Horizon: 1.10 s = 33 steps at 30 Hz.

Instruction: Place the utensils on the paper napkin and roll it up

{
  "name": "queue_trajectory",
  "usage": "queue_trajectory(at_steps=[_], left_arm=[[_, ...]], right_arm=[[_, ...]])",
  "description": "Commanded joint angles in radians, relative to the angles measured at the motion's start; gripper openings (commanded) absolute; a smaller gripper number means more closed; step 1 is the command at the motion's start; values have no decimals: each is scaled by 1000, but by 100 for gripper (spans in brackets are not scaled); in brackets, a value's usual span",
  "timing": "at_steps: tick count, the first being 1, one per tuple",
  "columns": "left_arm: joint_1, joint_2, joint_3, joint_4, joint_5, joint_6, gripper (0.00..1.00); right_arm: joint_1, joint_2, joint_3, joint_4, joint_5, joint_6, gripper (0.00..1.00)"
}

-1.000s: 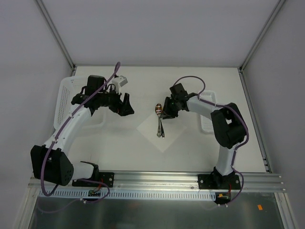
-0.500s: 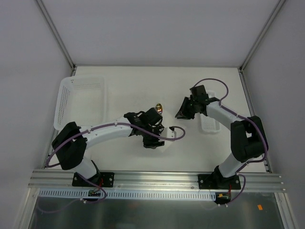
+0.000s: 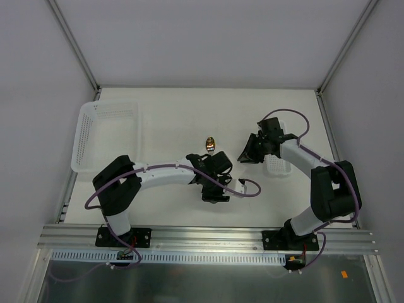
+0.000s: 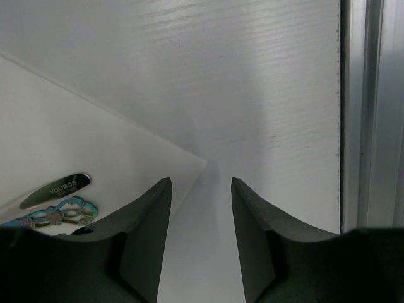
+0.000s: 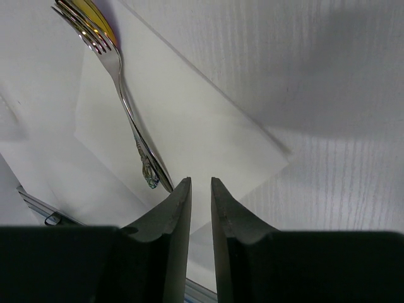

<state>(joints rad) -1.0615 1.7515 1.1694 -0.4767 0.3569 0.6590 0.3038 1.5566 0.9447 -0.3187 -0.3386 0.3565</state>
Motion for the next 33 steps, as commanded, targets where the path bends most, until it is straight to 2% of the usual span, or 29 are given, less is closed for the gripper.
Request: queue_trajectory(at_steps=[1,9,22,33], left_arm=[[-6,32,29,33,13,8,43],[-26,71,29,64,11,4,42],[-51,79,-36,110,-21,-30,31],[-51,-23,-88,115,-73,-71,32]], right_arm=[[-12,-36,6,-16,-22,-25,22],[-26,-41,-6,-17,-25,-30,23],[-40,-39,-17,-14,-27,-37,23],[-42,-29,-21,-13,-36,-44,24]])
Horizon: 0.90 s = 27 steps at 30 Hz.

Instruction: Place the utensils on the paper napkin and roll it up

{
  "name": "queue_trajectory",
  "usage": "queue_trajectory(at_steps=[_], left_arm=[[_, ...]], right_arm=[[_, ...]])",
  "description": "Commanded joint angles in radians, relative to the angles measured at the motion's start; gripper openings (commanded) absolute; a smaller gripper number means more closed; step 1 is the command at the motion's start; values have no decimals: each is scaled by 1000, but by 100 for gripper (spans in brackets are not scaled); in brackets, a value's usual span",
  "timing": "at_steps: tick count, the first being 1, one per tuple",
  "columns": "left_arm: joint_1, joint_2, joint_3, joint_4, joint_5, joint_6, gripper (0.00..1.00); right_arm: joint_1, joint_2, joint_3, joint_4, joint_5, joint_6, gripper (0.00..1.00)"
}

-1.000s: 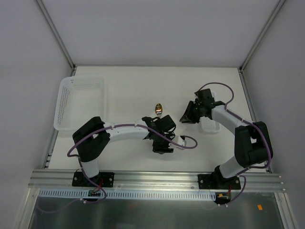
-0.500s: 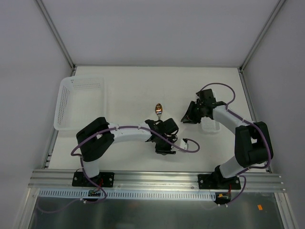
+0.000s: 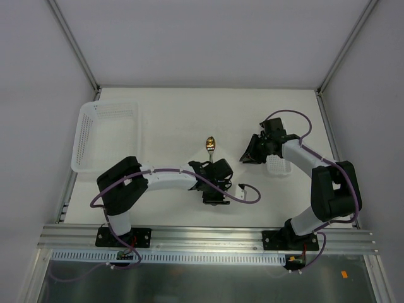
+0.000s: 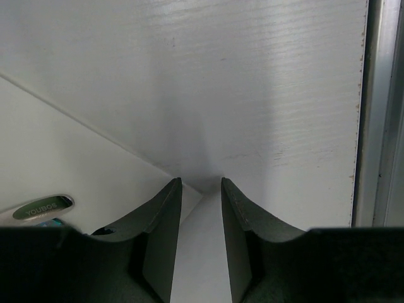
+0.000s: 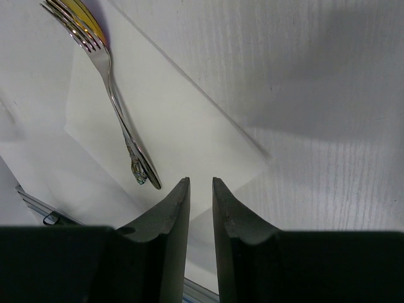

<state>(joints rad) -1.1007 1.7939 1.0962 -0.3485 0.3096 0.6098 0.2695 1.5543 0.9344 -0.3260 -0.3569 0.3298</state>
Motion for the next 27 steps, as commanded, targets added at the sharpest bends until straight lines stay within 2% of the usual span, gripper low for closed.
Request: queue_trajectory(at_steps=[1,7,24,27], left_arm=[[-11,-74,-15,-14,-27,-25,32],[-11,-113,-24,-15,-44,-21,32],[12,27,-38,-1,-46,-8,33],[22,35,-45,2,-41,-12,30]], right_arm=[[-7,-26,-9,-4,-17,-17,24],[-7,-20,-9,-1,-24,-15,24],[-7,-23,-14,-1,-25,-18,24],[-7,-25,-14,1,-28,-18,24]])
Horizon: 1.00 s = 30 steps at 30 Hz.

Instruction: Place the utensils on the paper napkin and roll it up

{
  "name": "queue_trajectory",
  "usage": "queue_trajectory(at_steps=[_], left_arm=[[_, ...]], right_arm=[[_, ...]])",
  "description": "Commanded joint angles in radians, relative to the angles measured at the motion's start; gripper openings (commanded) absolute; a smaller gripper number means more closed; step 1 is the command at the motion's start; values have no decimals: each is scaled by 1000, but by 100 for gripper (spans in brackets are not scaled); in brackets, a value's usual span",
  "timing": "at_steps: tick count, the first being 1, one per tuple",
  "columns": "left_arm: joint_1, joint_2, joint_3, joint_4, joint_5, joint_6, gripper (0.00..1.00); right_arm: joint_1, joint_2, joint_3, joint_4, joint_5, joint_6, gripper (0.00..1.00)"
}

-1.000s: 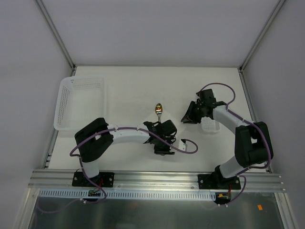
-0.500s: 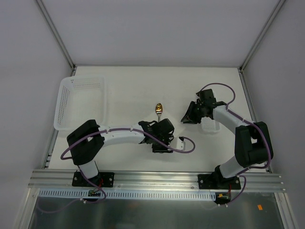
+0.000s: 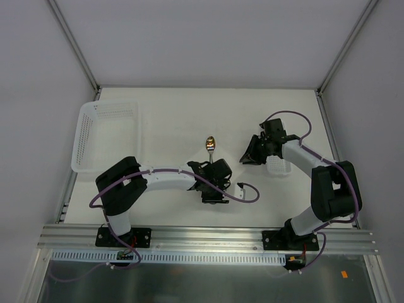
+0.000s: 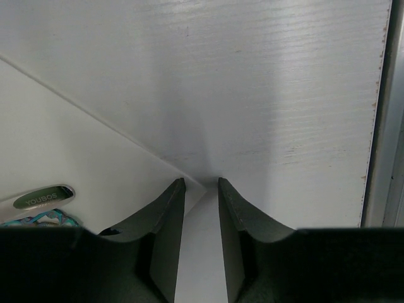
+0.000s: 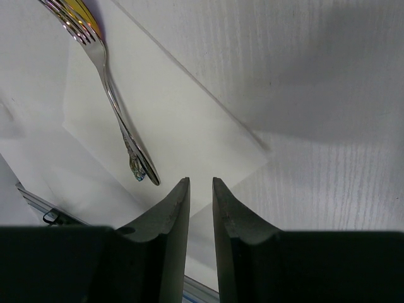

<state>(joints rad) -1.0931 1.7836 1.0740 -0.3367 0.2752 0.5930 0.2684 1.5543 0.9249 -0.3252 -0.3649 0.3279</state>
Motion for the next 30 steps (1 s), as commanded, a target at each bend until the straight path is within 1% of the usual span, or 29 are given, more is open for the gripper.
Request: queue_trajectory(at_steps=[1,3,4,7,11,15,21,25,30], left_arm=[[16,43,-26,-12,-5,5,27],[15,34,-32,-13,13,-2,20],[13,27,-36,-13,24,-8,11],[4,2,-42,-15,56,-41,0],[-27,-19,-51,-22,68,-71,0],[-27,-50,-52,-35,82,-99,0],[-17,-105,-10,-73,85,-98,0],[1,-110,15,-81,88,-78,0],[70,-86,56,-82,96,-47,0]], right_arm=[[-6,-26,-3,-2,-20,-16,24],[-6,-26,-3,-2,-23,-18,24],[-6,-30,-1,-3,-26,-21,24],[-6,-37,-1,-6,-28,-26,23],[-6,-46,5,-15,-31,-39,23],[-8,-60,20,-37,-35,-58,23],[-8,-73,46,-64,-43,-79,27],[-8,-83,57,-72,-54,-85,28],[-8,-91,49,-80,-65,-89,29]])
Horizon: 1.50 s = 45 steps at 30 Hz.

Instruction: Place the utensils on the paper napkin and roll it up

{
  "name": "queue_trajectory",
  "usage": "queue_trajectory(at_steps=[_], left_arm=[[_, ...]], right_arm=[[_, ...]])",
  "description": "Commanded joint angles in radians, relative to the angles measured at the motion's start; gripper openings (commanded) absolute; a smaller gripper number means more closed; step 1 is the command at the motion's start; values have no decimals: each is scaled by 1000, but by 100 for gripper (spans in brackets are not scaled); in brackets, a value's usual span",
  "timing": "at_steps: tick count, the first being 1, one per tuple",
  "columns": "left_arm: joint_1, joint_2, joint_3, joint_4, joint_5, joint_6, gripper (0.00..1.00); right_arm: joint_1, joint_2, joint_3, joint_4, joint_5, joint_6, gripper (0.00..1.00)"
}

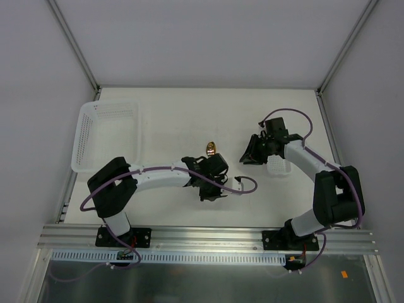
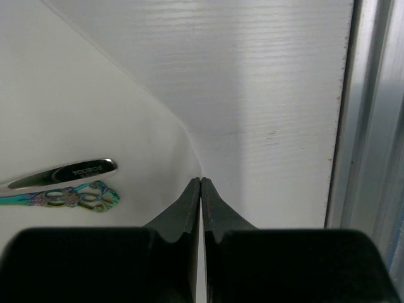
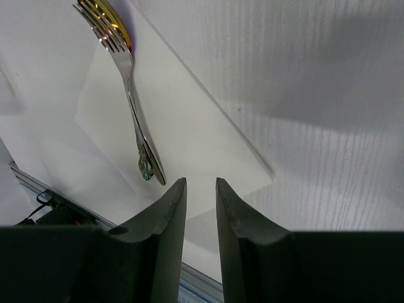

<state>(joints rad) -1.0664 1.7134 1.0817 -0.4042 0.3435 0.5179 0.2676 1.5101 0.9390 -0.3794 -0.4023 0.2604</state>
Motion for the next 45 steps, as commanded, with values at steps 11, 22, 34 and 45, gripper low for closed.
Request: queue_trajectory(at_steps=[11,22,34,45], left_arm=[[137,46,147,-13,8,143,0],[210,130,219,1,15,188,0],[250,183,274,36,5,200,0],[269,201,256,80,-8,188,0]], right_arm=[[-7,-63,9,-35,-56,-21,29],[-5,-114,-60,-30,-84,2,27],[8,-134,-161,76,-170,86,19],[76,-68,-192,230,-225,198,11]])
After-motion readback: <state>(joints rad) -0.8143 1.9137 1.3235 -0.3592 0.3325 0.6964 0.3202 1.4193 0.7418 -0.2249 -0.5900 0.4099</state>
